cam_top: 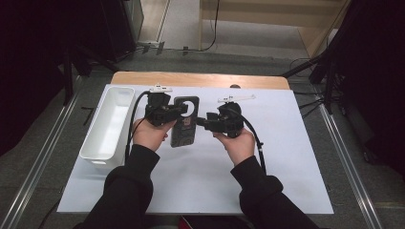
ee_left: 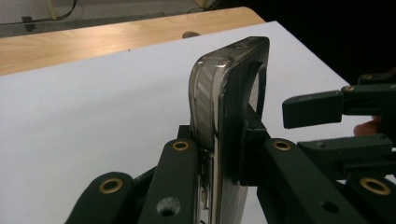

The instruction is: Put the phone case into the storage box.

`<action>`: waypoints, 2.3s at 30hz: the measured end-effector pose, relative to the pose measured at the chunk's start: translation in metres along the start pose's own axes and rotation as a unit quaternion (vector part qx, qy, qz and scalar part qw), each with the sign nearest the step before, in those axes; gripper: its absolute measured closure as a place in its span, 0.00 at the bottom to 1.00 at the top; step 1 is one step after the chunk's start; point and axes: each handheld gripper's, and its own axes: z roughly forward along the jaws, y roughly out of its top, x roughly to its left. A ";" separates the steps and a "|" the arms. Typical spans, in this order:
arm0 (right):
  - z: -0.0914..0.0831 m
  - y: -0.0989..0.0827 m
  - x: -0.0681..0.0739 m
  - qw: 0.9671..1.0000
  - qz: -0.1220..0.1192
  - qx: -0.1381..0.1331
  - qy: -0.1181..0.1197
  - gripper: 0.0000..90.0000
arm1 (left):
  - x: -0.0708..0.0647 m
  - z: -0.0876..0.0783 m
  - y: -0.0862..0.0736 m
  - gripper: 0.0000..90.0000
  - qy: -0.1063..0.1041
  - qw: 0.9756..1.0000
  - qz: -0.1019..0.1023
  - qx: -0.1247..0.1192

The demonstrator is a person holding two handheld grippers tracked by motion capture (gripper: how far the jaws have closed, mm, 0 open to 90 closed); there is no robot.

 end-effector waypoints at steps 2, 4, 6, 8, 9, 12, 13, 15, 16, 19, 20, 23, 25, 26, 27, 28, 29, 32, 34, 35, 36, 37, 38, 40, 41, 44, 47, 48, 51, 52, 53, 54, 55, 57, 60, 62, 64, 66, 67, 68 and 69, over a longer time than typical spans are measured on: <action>-0.002 -0.003 -0.002 1.000 0.001 0.002 0.011 0.48 | 0.003 -0.004 0.002 0.90 -0.003 1.000 0.001 -0.002; -0.004 -0.005 -0.004 1.000 -0.003 0.000 0.017 0.47 | 0.006 -0.007 0.003 0.90 -0.003 1.000 0.003 -0.002; -0.006 -0.007 -0.005 1.000 -0.005 0.001 0.023 0.45 | 0.008 -0.009 0.004 0.90 -0.005 1.000 0.001 -0.005; -0.006 -0.010 -0.007 1.000 -0.007 0.003 0.030 0.45 | 0.011 -0.012 0.005 0.90 -0.005 1.000 0.001 -0.008; -0.007 -0.012 -0.007 0.999 -0.010 0.004 0.032 0.44 | 0.012 -0.014 0.006 0.90 -0.006 1.000 0.001 -0.007; -0.008 -0.016 -0.009 0.999 -0.009 0.005 0.035 0.44 | 0.016 -0.019 0.008 0.90 -0.007 1.000 -0.002 -0.014; -0.009 -0.017 -0.009 0.999 -0.008 0.004 0.035 0.44 | 0.017 -0.021 0.009 0.90 -0.007 1.000 -0.003 -0.017; -0.009 -0.019 -0.011 0.999 -0.009 0.004 0.040 0.43 | 0.020 -0.025 0.010 0.90 -0.006 1.000 0.000 -0.020; -0.010 -0.020 -0.012 0.999 -0.010 0.004 0.040 0.42 | 0.022 -0.027 0.011 0.90 -0.008 1.000 0.001 -0.021; -0.011 -0.023 -0.015 0.999 -0.014 0.002 0.043 0.40 | 0.026 -0.033 0.013 0.90 -0.011 1.000 -0.001 -0.029; -0.012 -0.024 -0.016 0.999 -0.017 0.005 0.045 0.39 | 0.027 -0.034 0.013 0.90 -0.011 1.000 0.000 -0.028; -0.015 -0.026 -0.018 0.998 -0.023 0.003 0.053 0.38 | 0.031 -0.040 0.015 0.90 -0.012 0.999 -0.001 -0.033; -0.016 -0.028 -0.019 0.998 -0.026 0.004 0.054 0.38 | 0.034 -0.044 0.017 0.90 -0.013 0.999 -0.004 -0.036; -0.017 -0.029 -0.020 0.998 -0.027 0.005 0.058 0.37 | 0.036 -0.046 0.018 0.90 -0.014 0.999 -0.004 -0.037; -0.018 -0.030 -0.021 0.998 -0.025 0.004 0.060 0.37 | 0.037 -0.048 0.019 0.90 -0.014 0.999 -0.005 -0.038; -0.019 -0.031 -0.022 0.998 -0.026 0.007 0.061 0.36 | 0.038 -0.050 0.020 0.90 -0.013 0.999 -0.005 -0.038; -0.019 -0.033 -0.023 0.998 -0.029 0.009 0.062 0.36 | 0.040 -0.051 0.021 0.90 -0.015 0.999 -0.005 -0.039; -0.021 -0.036 -0.025 0.997 -0.036 0.019 0.062 0.36 | 0.045 -0.056 0.023 0.90 -0.014 0.999 -0.009 -0.042; -0.024 -0.040 -0.026 0.997 -0.039 0.023 0.065 0.36 | 0.047 -0.059 0.024 0.90 -0.014 0.999 -0.008 -0.043; -0.024 -0.041 -0.026 0.997 -0.038 0.022 0.067 0.36 | 0.048 -0.060 0.025 0.90 -0.013 0.999 -0.007 -0.043; -0.026 -0.043 -0.028 0.997 -0.039 0.024 0.069 0.36 | 0.049 -0.061 0.026 0.90 -0.015 0.999 -0.006 -0.043; -0.027 -0.045 -0.028 0.997 -0.040 0.023 0.069 0.36 | 0.050 -0.063 0.026 0.90 -0.015 0.999 -0.006 -0.044; -0.028 -0.046 -0.029 0.996 -0.043 0.024 0.070 0.36 | 0.051 -0.065 0.027 0.90 -0.015 0.999 -0.007 -0.045; -0.031 -0.048 -0.031 0.996 -0.045 0.028 0.073 0.36 | 0.053 -0.067 0.028 0.90 -0.014 0.999 -0.008 -0.046; -0.032 -0.049 -0.032 0.996 -0.047 0.028 0.073 0.36 | 0.055 -0.069 0.028 0.90 -0.016 0.999 -0.009 -0.047; -0.036 -0.053 -0.034 0.996 -0.048 0.030 0.075 0.36 | 0.059 -0.072 0.029 0.90 -0.018 0.998 -0.015 -0.050; -0.038 -0.058 -0.036 0.995 -0.048 0.034 0.077 0.36 | 0.064 -0.075 0.030 0.90 -0.021 0.998 -0.017 -0.054; -0.039 -0.060 -0.036 0.995 -0.047 0.038 0.076 0.36 | 0.065 -0.076 0.030 0.90 -0.021 0.998 -0.018 -0.056; -0.042 -0.069 -0.041 0.995 -0.048 0.041 0.077 0.36 | 0.069 -0.080 0.031 0.90 -0.022 0.998 -0.016 -0.059; -0.043 -0.071 -0.042 0.995 -0.049 0.042 0.075 0.36 | 0.070 -0.081 0.032 0.90 -0.022 0.998 -0.018 -0.061; -0.044 -0.073 -0.043 0.995 -0.048 0.043 0.074 0.36 | 0.071 -0.082 0.033 0.90 -0.020 0.998 -0.017 -0.060; -0.045 -0.075 -0.045 0.995 -0.046 0.045 0.075 0.36 | 0.072 -0.084 0.033 0.90 -0.020 0.998 -0.018 -0.062; -0.047 -0.077 -0.046 0.995 -0.046 0.046 0.074 0.36 | 0.074 -0.085 0.034 0.91 -0.022 0.998 -0.018 -0.062; -0.050 -0.081 -0.048 0.996 -0.042 0.044 0.071 0.36 | 0.075 -0.088 0.035 0.95 -0.012 0.998 -0.016 -0.066; -0.055 -0.088 -0.050 0.996 -0.041 0.041 0.070 0.36 | 0.081 -0.091 0.036 0.95 -0.017 0.997 -0.019 -0.067; -0.056 -0.091 -0.050 0.996 -0.040 0.043 0.067 0.36 | 0.083 -0.093 0.036 0.96 -0.013 0.998 -0.017 -0.064; -0.058 -0.094 -0.051 0.996 -0.041 0.044 0.065 0.36 | 0.085 -0.094 0.036 0.96 -0.013 0.998 -0.020 -0.064; -0.059 -0.096 -0.052 0.996 -0.039 0.046 0.064 0.36 | 0.087 -0.096 0.037 0.96 -0.015 0.998 -0.020 -0.065; -0.059 -0.097 -0.052 0.996 -0.041 0.047 0.065 0.36 | 0.088 -0.097 0.038 0.96 -0.014 0.998 -0.019 -0.066; -0.060 -0.097 -0.052 0.996 -0.038 0.047 0.063 0.36 | 0.089 -0.098 0.039 0.96 -0.013 0.998 -0.018 -0.066; -0.061 -0.098 -0.052 0.996 -0.037 0.047 0.065 0.36 | 0.090 -0.099 0.039 0.96 -0.013 0.997 -0.019 -0.067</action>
